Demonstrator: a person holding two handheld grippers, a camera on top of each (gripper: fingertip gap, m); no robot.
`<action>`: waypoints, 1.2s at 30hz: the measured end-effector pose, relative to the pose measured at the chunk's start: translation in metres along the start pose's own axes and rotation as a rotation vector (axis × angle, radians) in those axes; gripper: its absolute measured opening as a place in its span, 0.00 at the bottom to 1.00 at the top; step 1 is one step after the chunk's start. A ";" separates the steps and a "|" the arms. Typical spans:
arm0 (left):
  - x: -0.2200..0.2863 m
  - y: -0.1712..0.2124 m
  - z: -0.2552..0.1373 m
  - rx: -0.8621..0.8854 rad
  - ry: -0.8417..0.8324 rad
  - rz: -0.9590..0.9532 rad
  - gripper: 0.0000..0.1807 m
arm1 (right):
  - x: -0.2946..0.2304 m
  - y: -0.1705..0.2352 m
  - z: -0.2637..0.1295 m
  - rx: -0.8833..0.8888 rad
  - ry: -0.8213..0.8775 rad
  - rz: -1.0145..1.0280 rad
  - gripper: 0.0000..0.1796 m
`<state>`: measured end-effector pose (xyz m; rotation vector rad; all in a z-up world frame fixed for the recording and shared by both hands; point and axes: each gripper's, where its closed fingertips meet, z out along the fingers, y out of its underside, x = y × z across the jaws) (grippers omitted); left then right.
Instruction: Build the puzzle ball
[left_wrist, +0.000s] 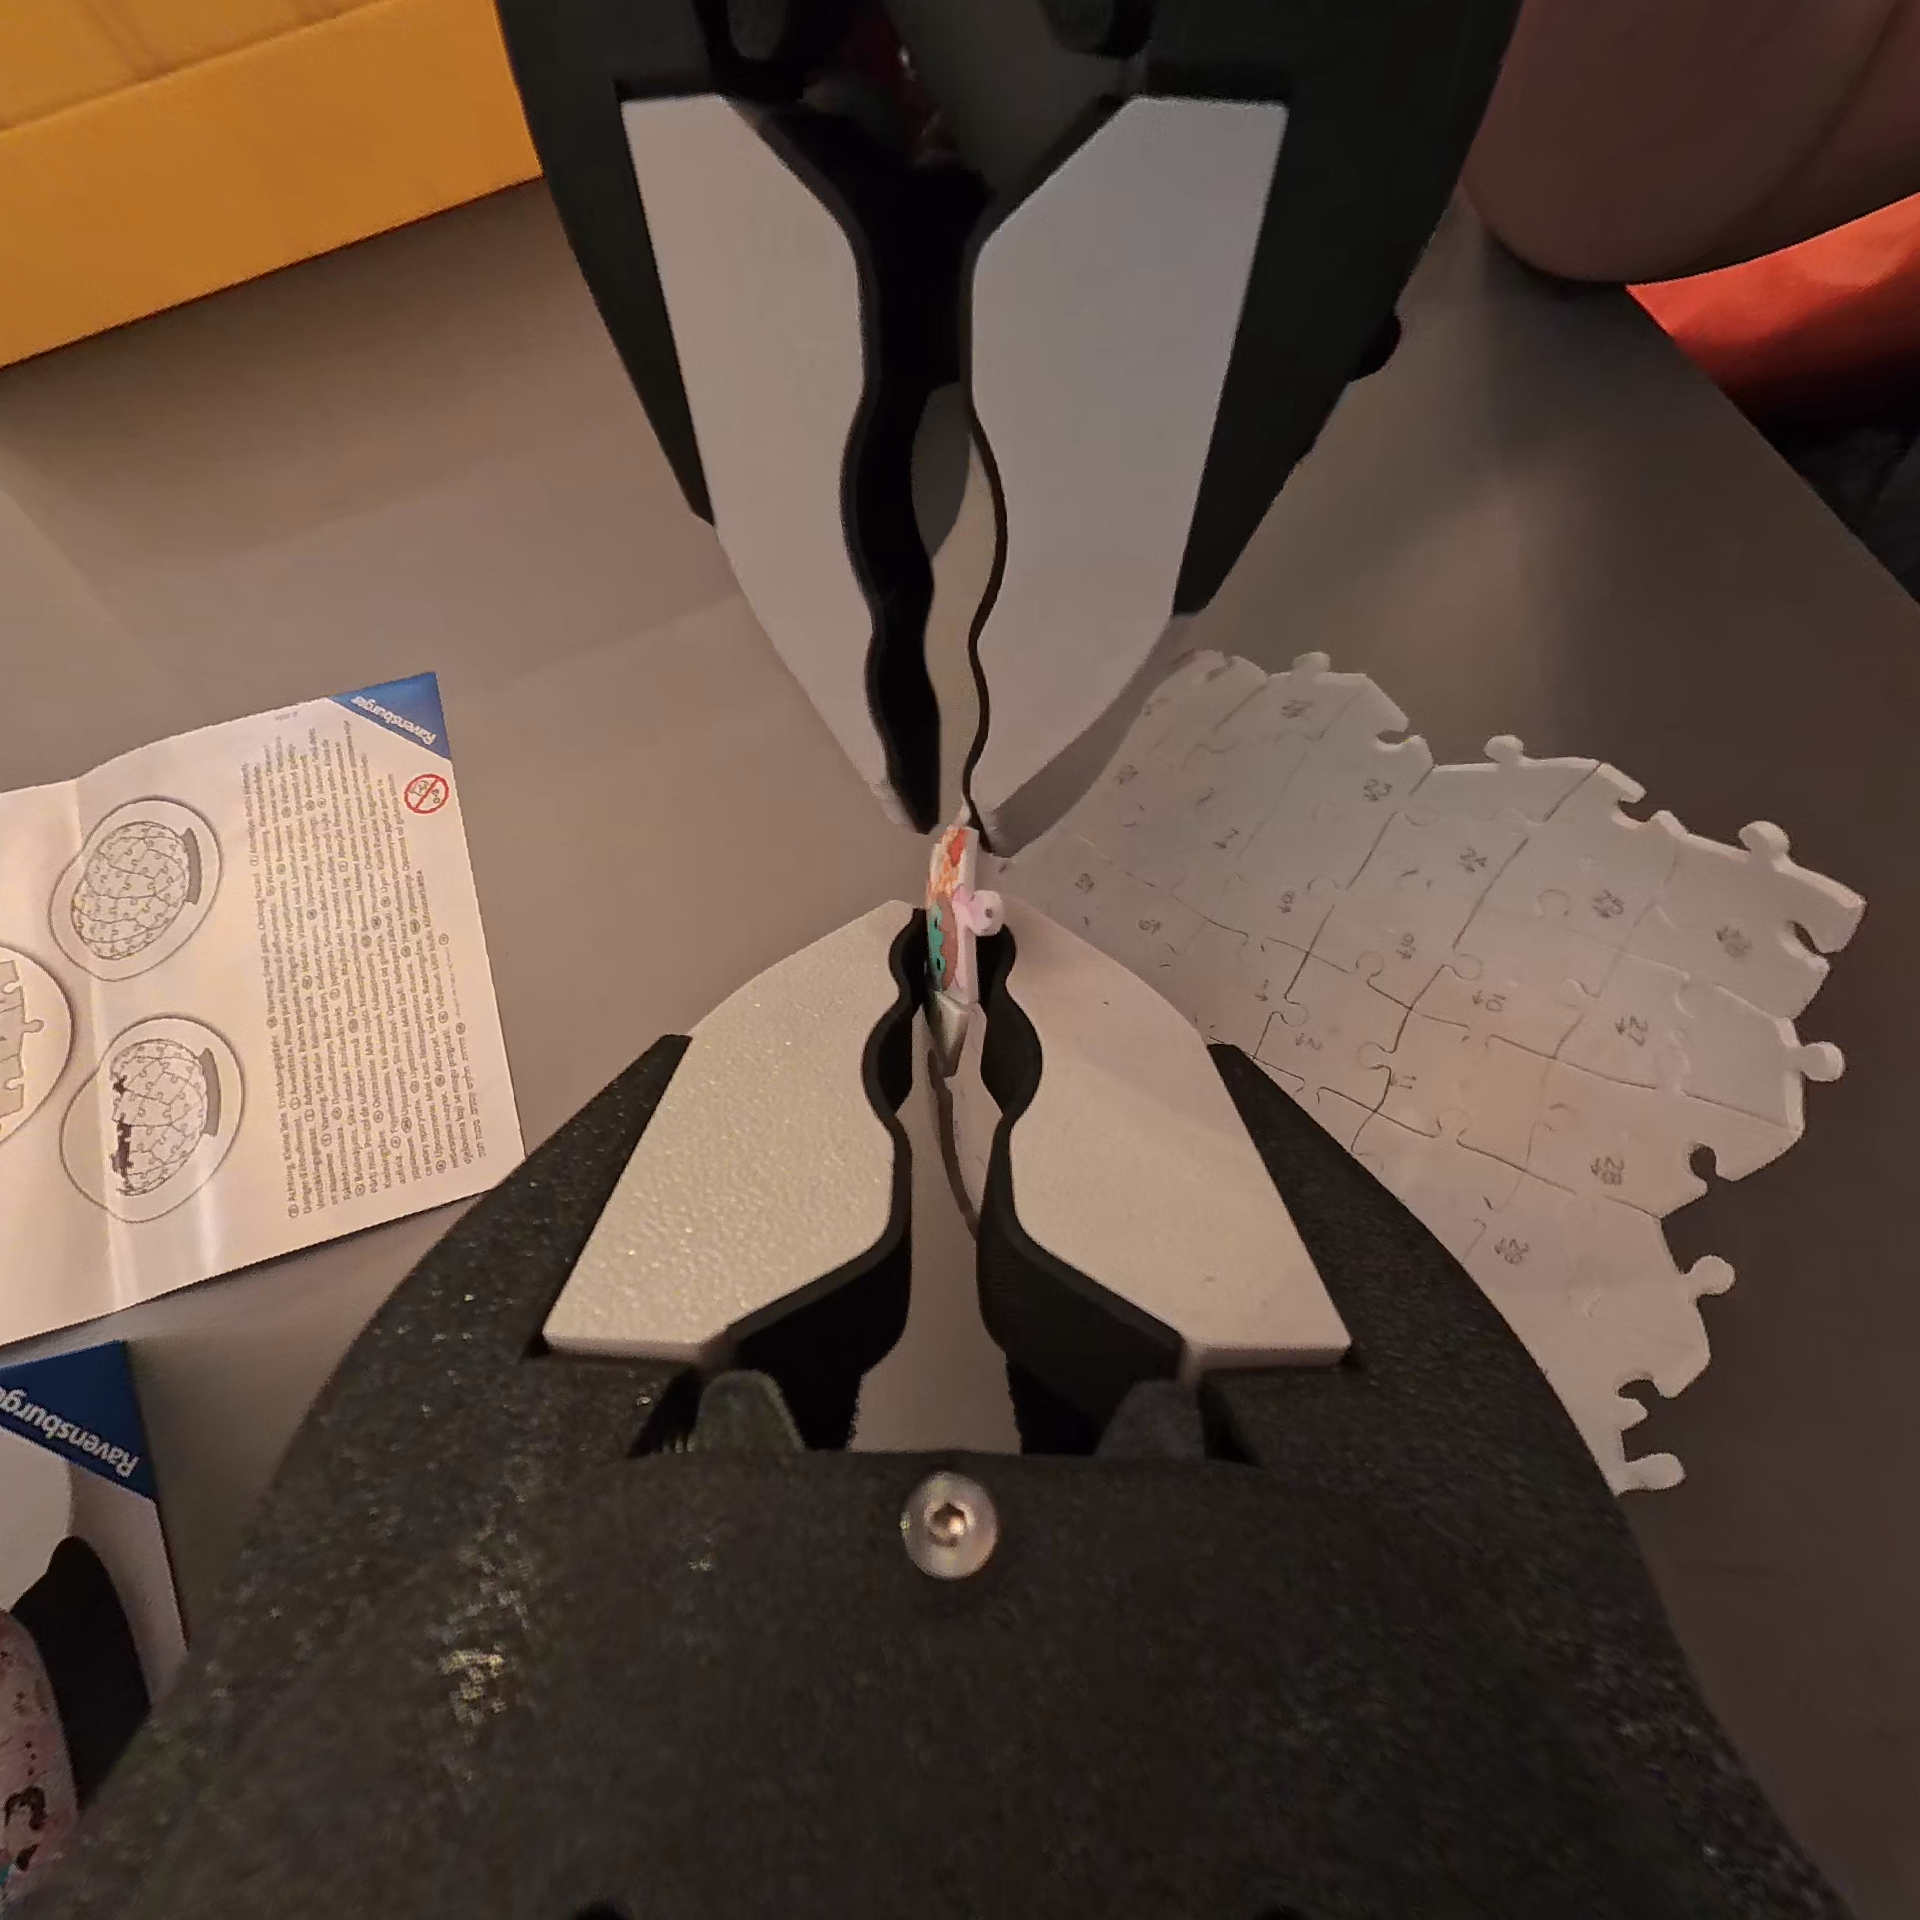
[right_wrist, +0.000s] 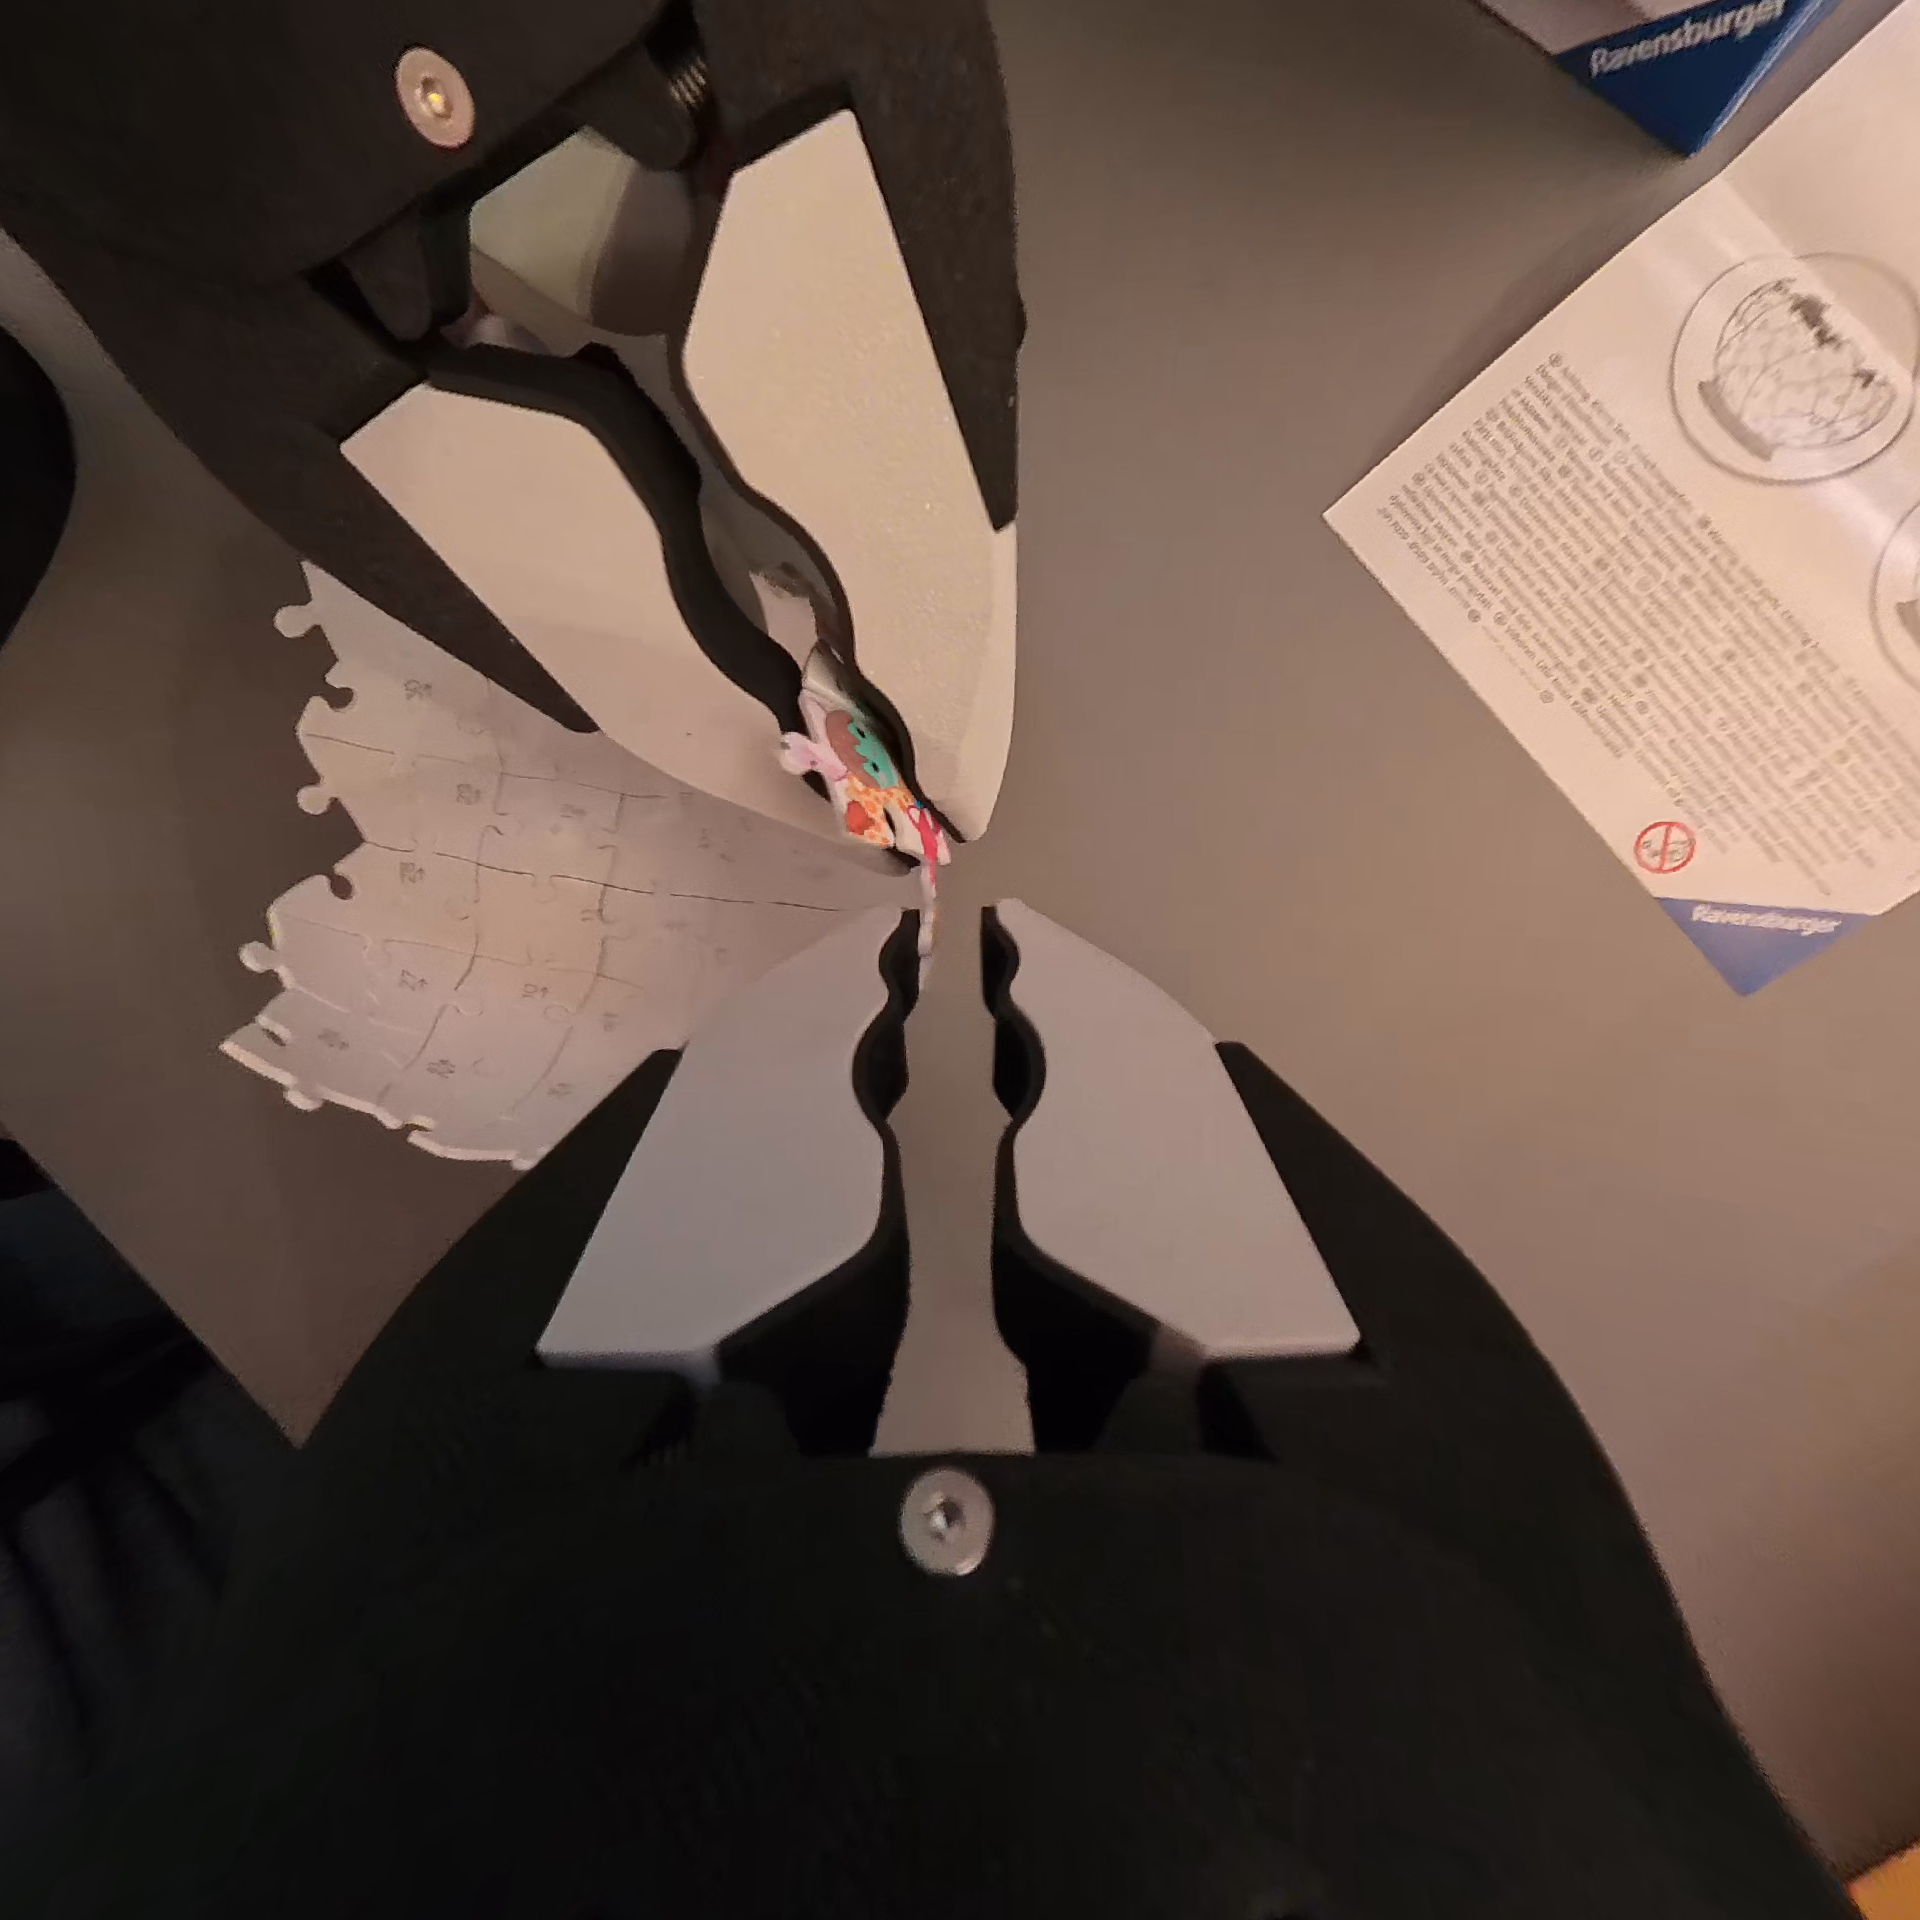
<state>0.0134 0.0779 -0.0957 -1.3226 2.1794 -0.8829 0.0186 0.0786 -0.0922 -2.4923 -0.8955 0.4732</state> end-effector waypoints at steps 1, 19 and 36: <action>0.000 0.000 0.000 -0.001 0.000 0.000 0.04 | 0.001 -0.001 0.000 0.008 0.010 -0.032 0.08; 0.002 0.001 0.000 -0.003 0.008 -0.001 0.04 | -0.004 -0.008 0.006 0.060 -0.027 -0.164 0.04; 0.002 0.002 -0.001 -0.002 0.020 -0.002 0.04 | -0.005 -0.009 0.006 0.076 -0.043 -0.231 0.04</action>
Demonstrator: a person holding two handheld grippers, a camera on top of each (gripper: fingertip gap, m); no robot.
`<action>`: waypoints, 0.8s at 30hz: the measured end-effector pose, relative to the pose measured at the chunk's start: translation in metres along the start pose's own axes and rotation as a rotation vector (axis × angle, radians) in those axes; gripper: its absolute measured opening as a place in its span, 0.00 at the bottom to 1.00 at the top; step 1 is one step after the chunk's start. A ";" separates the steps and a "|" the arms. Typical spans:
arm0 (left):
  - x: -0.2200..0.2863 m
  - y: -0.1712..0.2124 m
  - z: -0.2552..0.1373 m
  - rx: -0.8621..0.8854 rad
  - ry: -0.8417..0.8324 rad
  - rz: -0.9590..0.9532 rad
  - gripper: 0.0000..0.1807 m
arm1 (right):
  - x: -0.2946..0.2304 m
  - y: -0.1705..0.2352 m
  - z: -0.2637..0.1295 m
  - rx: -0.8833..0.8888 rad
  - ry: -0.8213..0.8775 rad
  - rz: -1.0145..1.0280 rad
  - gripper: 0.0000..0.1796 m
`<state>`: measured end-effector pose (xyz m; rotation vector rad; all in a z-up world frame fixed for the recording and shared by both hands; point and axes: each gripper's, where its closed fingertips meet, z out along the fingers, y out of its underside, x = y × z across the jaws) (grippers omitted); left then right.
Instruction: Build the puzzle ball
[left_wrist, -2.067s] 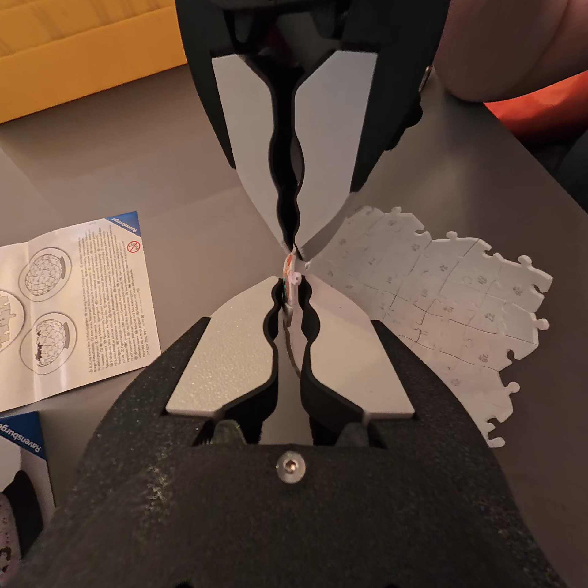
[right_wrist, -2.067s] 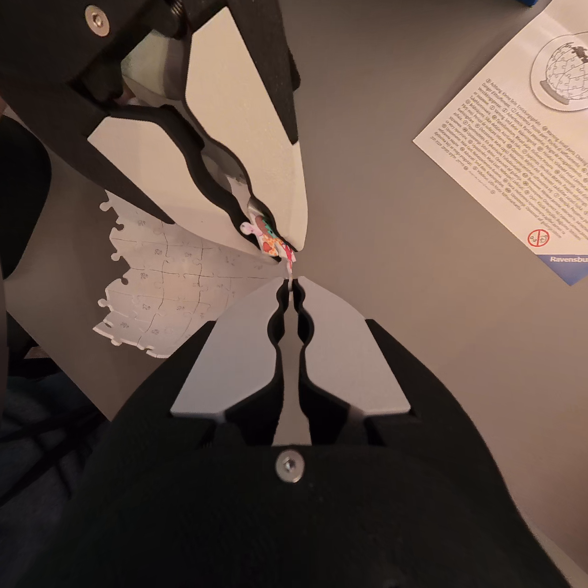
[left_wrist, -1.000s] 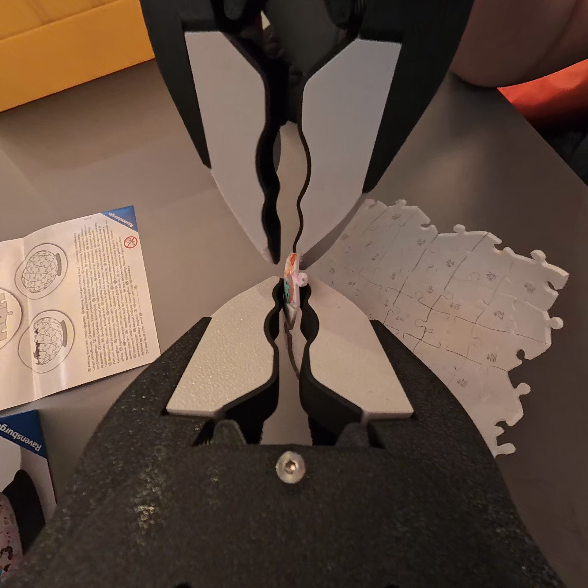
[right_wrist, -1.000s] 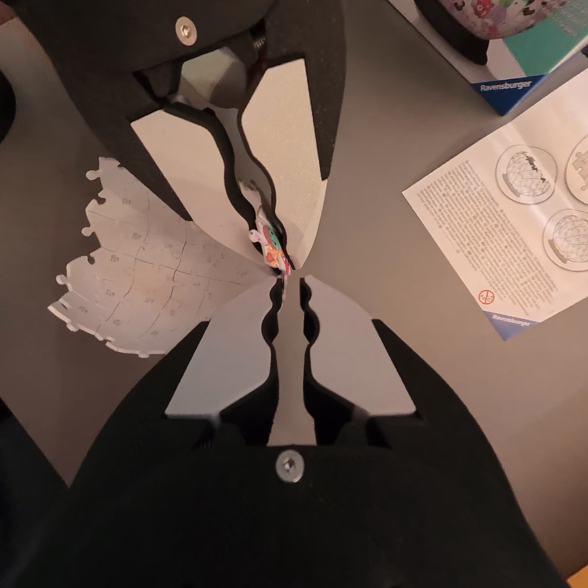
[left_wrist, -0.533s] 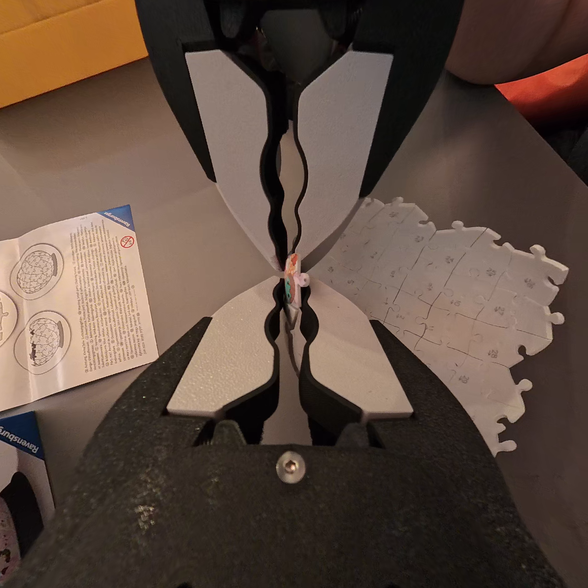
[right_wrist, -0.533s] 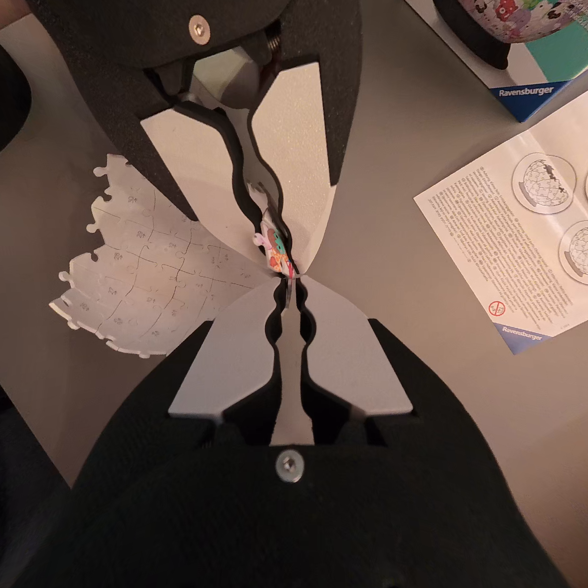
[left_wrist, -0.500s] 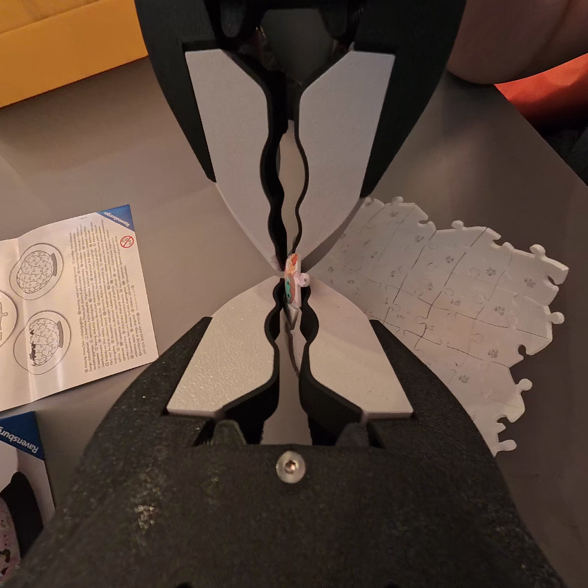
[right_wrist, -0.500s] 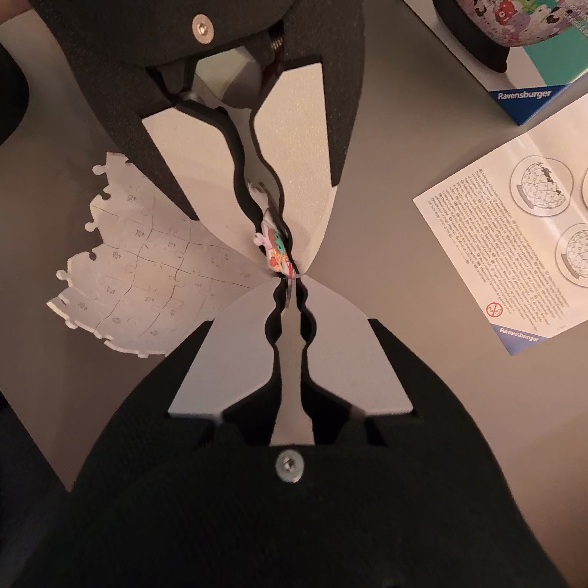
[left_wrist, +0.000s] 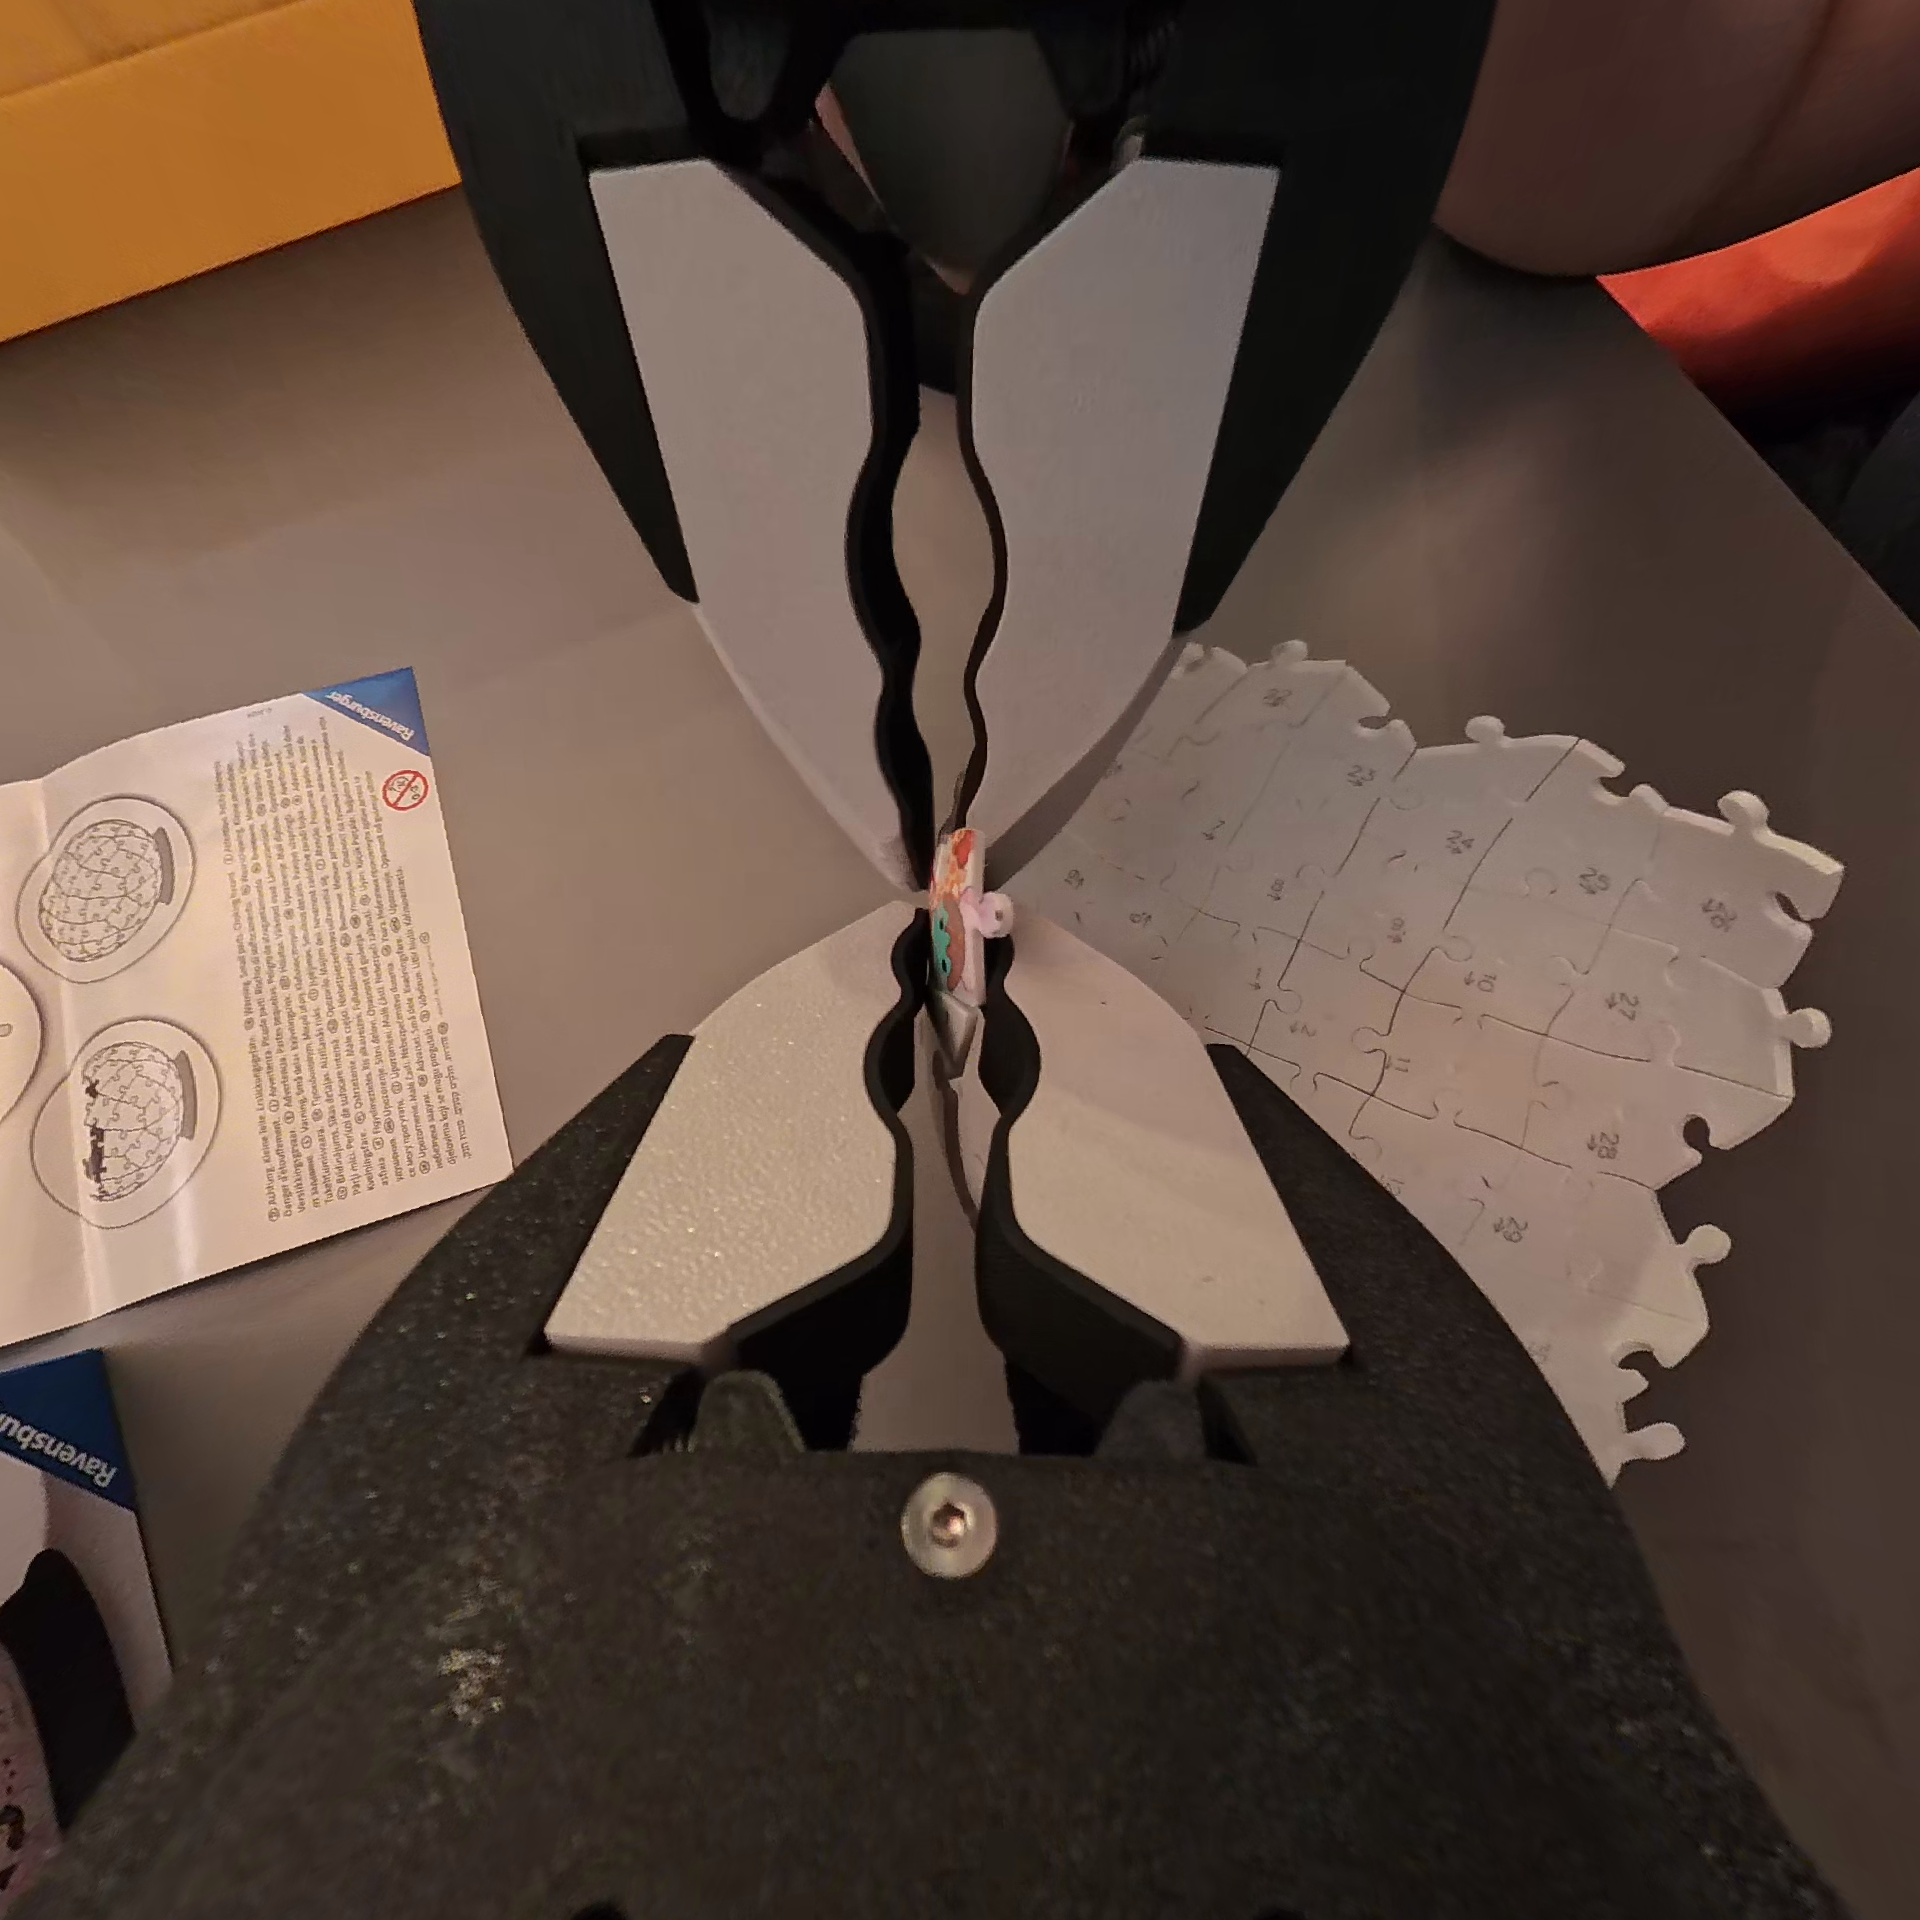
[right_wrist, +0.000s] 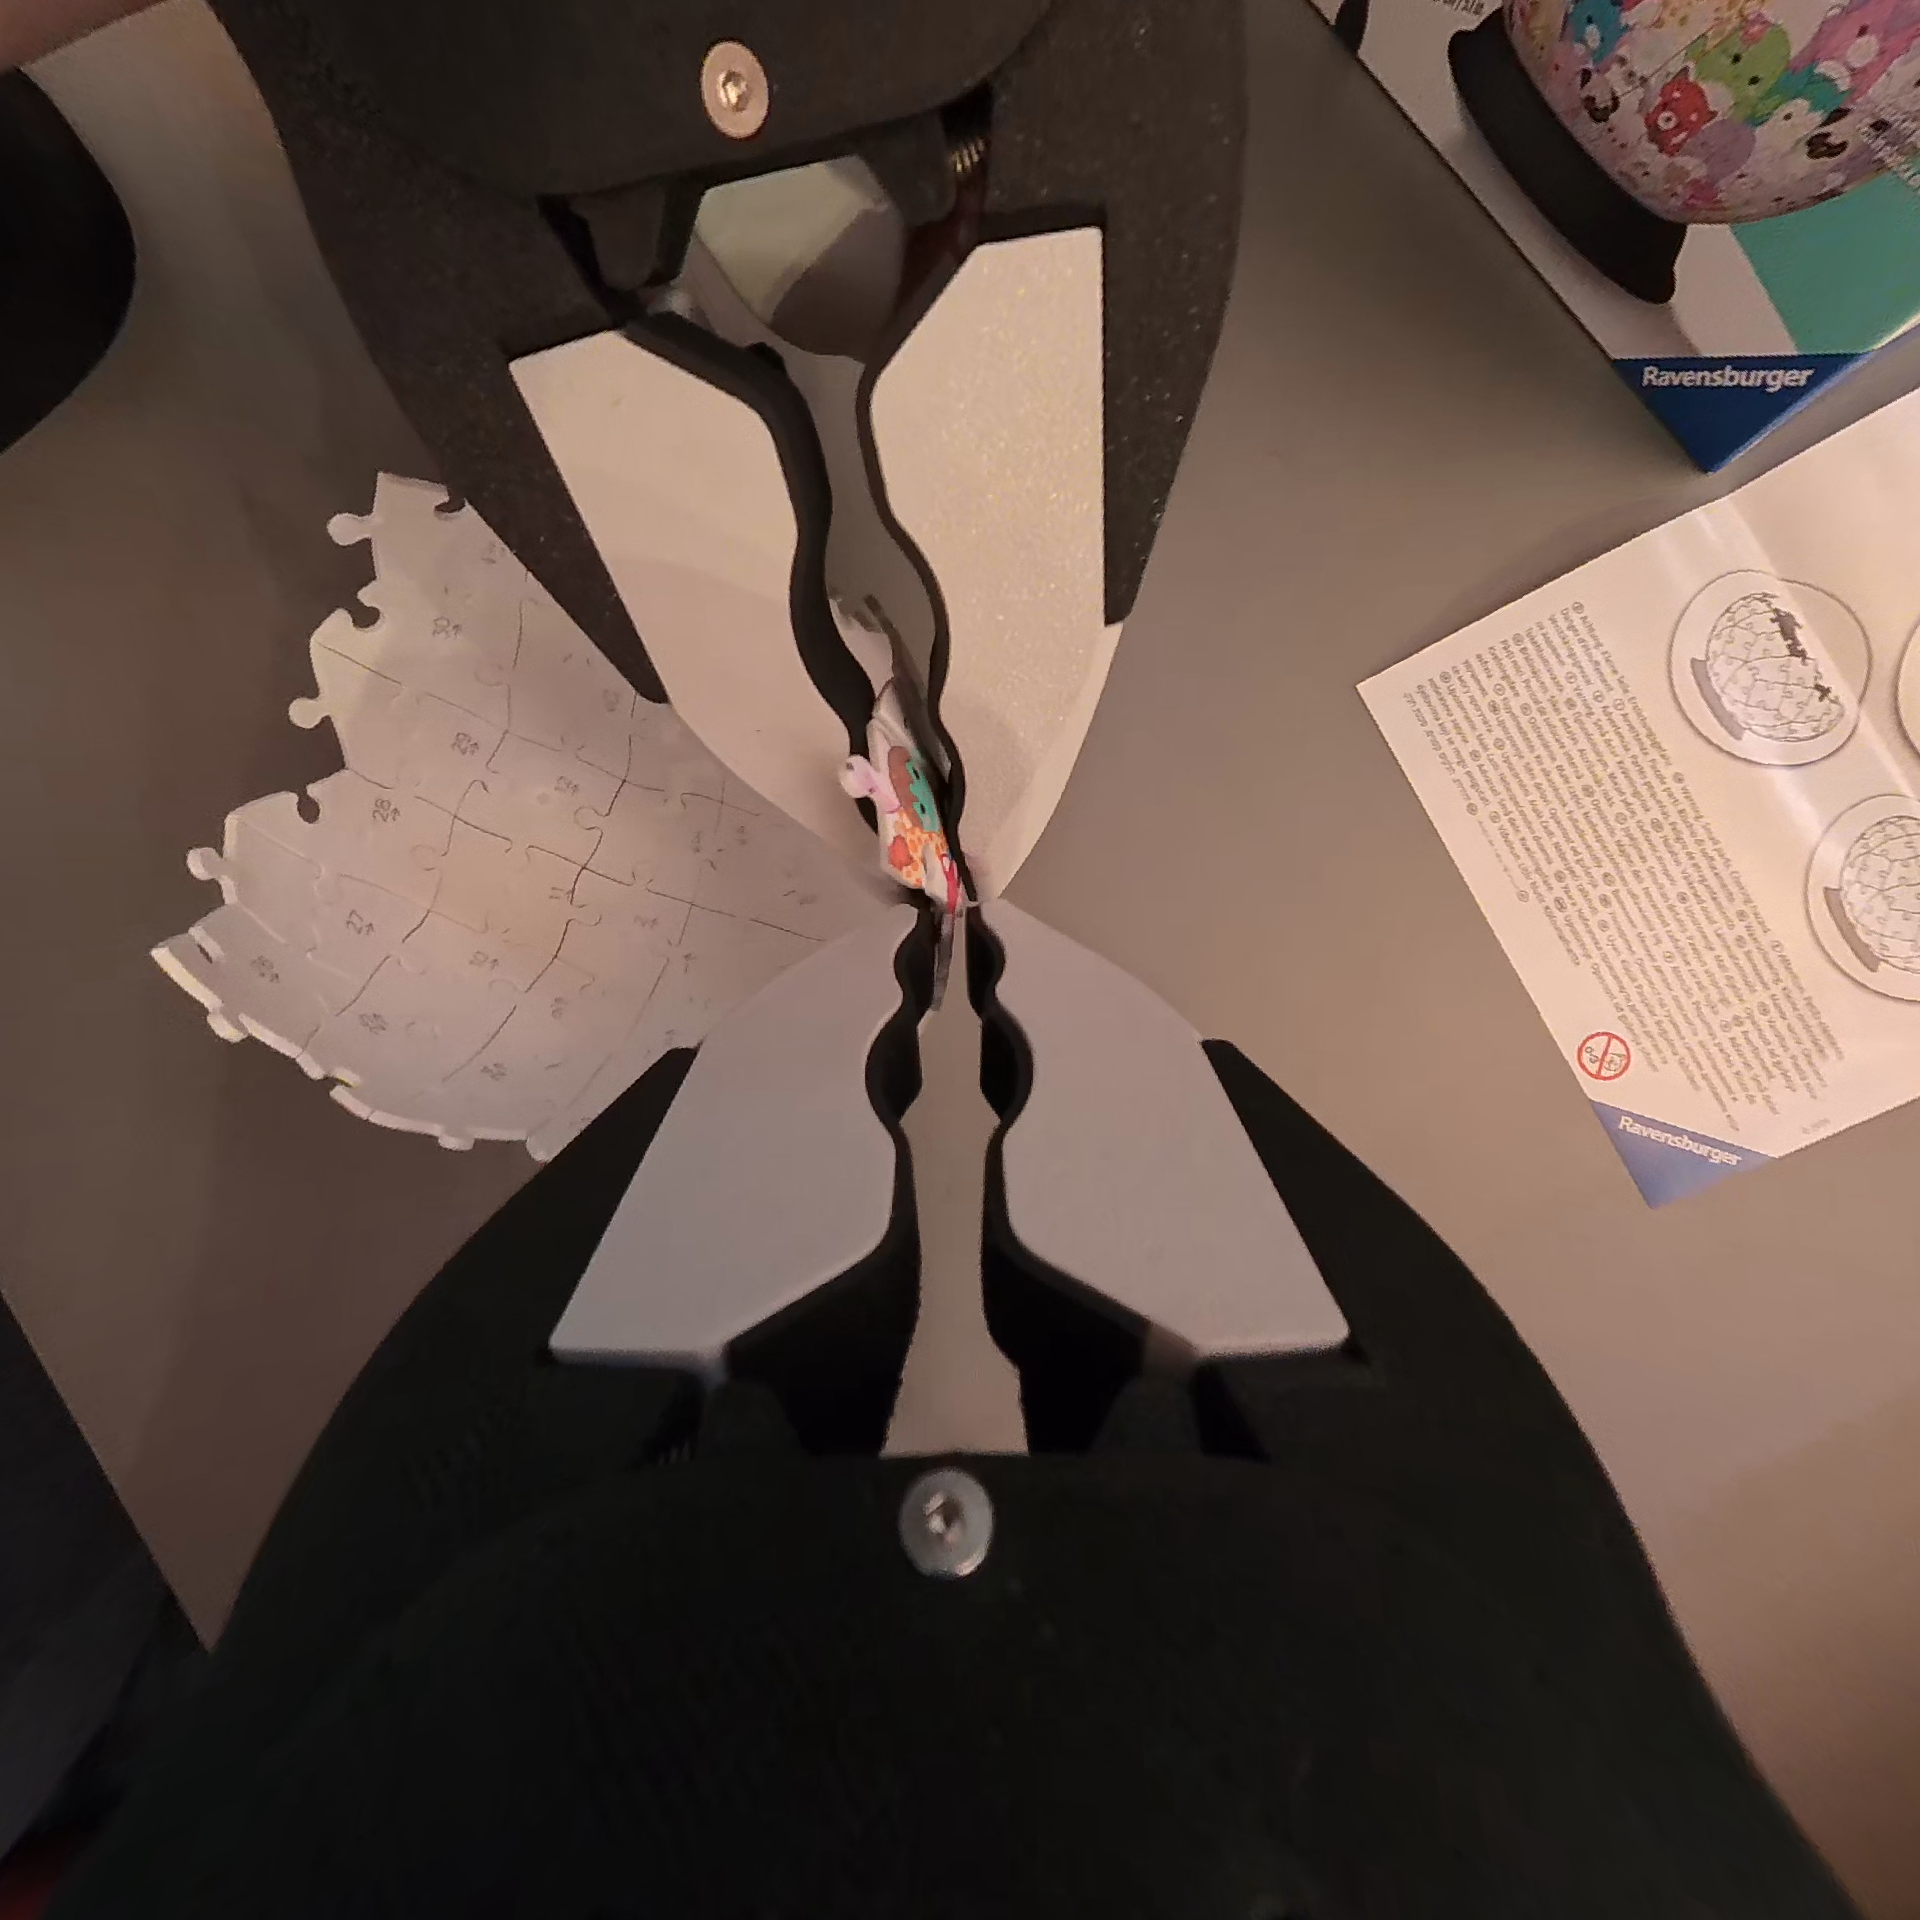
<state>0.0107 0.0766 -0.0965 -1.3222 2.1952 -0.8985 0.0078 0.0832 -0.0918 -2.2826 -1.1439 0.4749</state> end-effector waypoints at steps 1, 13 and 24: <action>0.000 0.000 0.000 0.000 0.001 0.000 0.04 | 0.000 0.000 0.000 0.001 -0.002 0.001 0.04; -0.004 0.005 -0.005 -0.050 -0.038 -0.037 0.18 | 0.000 -0.003 -0.002 0.017 0.014 0.032 0.03; -0.005 0.010 -0.004 -0.078 -0.040 -0.067 0.12 | 0.004 -0.005 -0.002 0.015 0.070 0.020 0.03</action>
